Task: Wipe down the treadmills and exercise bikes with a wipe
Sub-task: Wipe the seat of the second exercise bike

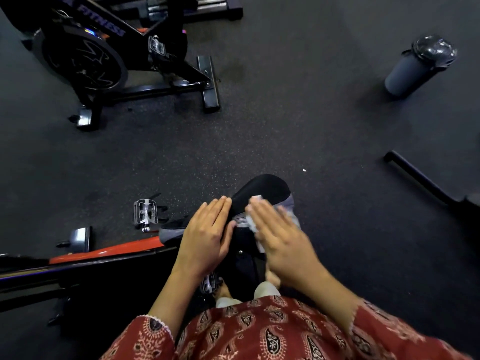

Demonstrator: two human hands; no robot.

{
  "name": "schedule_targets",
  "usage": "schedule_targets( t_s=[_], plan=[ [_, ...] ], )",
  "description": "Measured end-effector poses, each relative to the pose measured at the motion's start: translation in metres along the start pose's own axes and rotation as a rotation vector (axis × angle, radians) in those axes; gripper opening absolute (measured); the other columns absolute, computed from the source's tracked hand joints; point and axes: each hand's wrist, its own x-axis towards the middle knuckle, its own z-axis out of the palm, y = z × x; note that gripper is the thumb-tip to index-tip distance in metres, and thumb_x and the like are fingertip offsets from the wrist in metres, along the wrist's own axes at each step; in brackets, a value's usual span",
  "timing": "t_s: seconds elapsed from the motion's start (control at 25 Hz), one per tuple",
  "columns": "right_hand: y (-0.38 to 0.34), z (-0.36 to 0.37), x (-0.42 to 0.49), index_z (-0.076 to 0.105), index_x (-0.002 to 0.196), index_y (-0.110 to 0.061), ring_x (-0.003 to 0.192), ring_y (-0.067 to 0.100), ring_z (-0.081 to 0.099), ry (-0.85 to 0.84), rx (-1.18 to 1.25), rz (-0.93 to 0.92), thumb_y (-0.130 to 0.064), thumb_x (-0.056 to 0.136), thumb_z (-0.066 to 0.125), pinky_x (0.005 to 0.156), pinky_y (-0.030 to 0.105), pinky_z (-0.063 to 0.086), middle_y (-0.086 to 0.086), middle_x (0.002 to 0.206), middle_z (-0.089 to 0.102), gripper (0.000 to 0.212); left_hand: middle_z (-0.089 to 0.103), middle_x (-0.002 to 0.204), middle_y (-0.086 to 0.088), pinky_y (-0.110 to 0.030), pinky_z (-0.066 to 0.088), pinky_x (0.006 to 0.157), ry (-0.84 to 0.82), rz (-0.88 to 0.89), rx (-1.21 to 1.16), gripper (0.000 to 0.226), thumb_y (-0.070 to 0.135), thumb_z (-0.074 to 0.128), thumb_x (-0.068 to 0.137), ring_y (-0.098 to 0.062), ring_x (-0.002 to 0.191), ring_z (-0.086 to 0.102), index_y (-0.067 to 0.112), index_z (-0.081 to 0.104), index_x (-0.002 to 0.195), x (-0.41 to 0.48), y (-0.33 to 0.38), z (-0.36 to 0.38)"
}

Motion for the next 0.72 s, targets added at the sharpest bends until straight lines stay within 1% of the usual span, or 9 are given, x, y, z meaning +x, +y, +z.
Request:
schedule_targets(
  t_s=[0.12, 0.2, 0.28, 0.36, 0.44, 0.52, 0.6, 0.64, 0.72],
  plan=[
    [0.029, -0.006, 0.017, 0.036, 0.145, -0.001, 0.144, 0.023, 0.023, 0.052, 0.040, 0.298, -0.027, 0.102, 0.018, 0.118, 0.039, 0.014, 0.013, 0.154, 0.030, 0.053, 0.060, 0.126, -0.018, -0.037, 0.034, 0.104, 0.028, 0.004, 0.002, 0.047, 0.028, 0.041, 0.095, -0.031, 0.114, 0.060, -0.004, 0.058, 0.125, -0.005, -0.002, -0.001],
    [0.009, 0.000, 0.047, 0.040, 0.141, 0.003, 0.142, 0.028, 0.029, 0.055, 0.026, 0.406, -0.024, 0.099, 0.022, 0.116, 0.050, 0.023, 0.018, 0.150, 0.035, 0.053, 0.060, 0.126, -0.019, -0.037, 0.034, 0.104, 0.036, 0.013, -0.002, 0.046, 0.026, 0.042, 0.094, -0.032, 0.114, 0.060, -0.004, 0.059, 0.124, -0.005, -0.001, 0.000],
    [-0.011, 0.011, 0.045, 0.045, 0.139, 0.001, 0.138, 0.029, 0.036, 0.041, -0.034, 0.187, -0.021, 0.095, 0.030, 0.112, 0.053, 0.029, 0.017, 0.147, 0.041, 0.051, 0.060, 0.126, -0.020, -0.037, 0.034, 0.105, 0.040, 0.037, -0.017, 0.045, 0.025, 0.042, 0.094, -0.032, 0.115, 0.059, -0.005, 0.059, 0.123, -0.008, -0.003, 0.000],
    [-0.003, 0.006, 0.019, 0.041, 0.143, -0.006, 0.141, 0.023, 0.031, 0.005, -0.036, -0.061, -0.021, 0.095, 0.033, 0.115, 0.044, 0.021, 0.012, 0.151, 0.037, 0.051, 0.059, 0.127, -0.020, -0.038, 0.034, 0.105, 0.049, 0.060, -0.025, 0.043, 0.023, 0.043, 0.093, -0.032, 0.116, 0.058, -0.005, 0.059, 0.123, -0.013, -0.008, -0.002],
    [0.017, -0.004, 0.007, 0.037, 0.145, -0.009, 0.143, 0.018, 0.026, 0.038, -0.060, -0.035, -0.024, 0.099, 0.031, 0.117, 0.040, 0.014, 0.008, 0.152, 0.034, 0.049, 0.059, 0.127, -0.020, -0.039, 0.034, 0.106, 0.058, 0.054, -0.023, 0.042, 0.022, 0.045, 0.093, -0.032, 0.118, 0.057, -0.005, 0.060, 0.122, -0.019, -0.011, -0.005],
    [0.018, -0.003, 0.023, 0.040, 0.143, -0.003, 0.142, 0.023, 0.029, 0.067, -0.066, 0.125, -0.026, 0.100, 0.029, 0.117, 0.040, 0.013, 0.012, 0.150, 0.037, 0.050, 0.059, 0.127, -0.019, -0.039, 0.035, 0.106, 0.078, 0.021, -0.028, 0.041, 0.021, 0.046, 0.093, -0.032, 0.118, 0.057, -0.006, 0.061, 0.120, -0.027, -0.013, -0.010],
    [-0.001, 0.009, 0.054, 0.055, 0.129, 0.003, 0.130, 0.035, 0.046, 0.028, -0.074, 0.152, -0.025, 0.097, 0.030, 0.114, 0.044, 0.022, 0.021, 0.136, 0.053, 0.050, 0.060, 0.126, -0.019, -0.041, 0.036, 0.105, 0.115, -0.021, -0.014, 0.040, 0.022, 0.047, 0.093, -0.032, 0.119, 0.056, -0.005, 0.062, 0.119, -0.038, -0.017, -0.017],
    [-0.017, 0.017, 0.068, 0.063, 0.115, 0.003, 0.114, 0.040, 0.058, 0.016, -0.044, 0.112, -0.024, 0.095, 0.031, 0.109, 0.047, 0.031, 0.022, 0.118, 0.063, 0.046, 0.060, 0.126, -0.019, -0.042, 0.037, 0.104, 0.139, -0.066, 0.003, 0.040, 0.022, 0.047, 0.093, -0.032, 0.119, 0.056, -0.005, 0.063, 0.118, -0.046, -0.021, -0.021],
    [-0.059, 0.017, 0.093, 0.064, 0.083, -0.002, 0.075, 0.040, 0.062, -0.003, 0.064, -0.014, -0.021, 0.093, 0.038, 0.083, 0.047, 0.049, 0.018, 0.080, 0.064, 0.033, 0.061, 0.124, -0.019, -0.042, 0.039, 0.103, 0.201, -0.196, 0.004, 0.040, 0.022, 0.049, 0.092, -0.031, 0.118, 0.056, -0.005, 0.063, 0.118, -0.064, -0.031, -0.028]
  ],
)
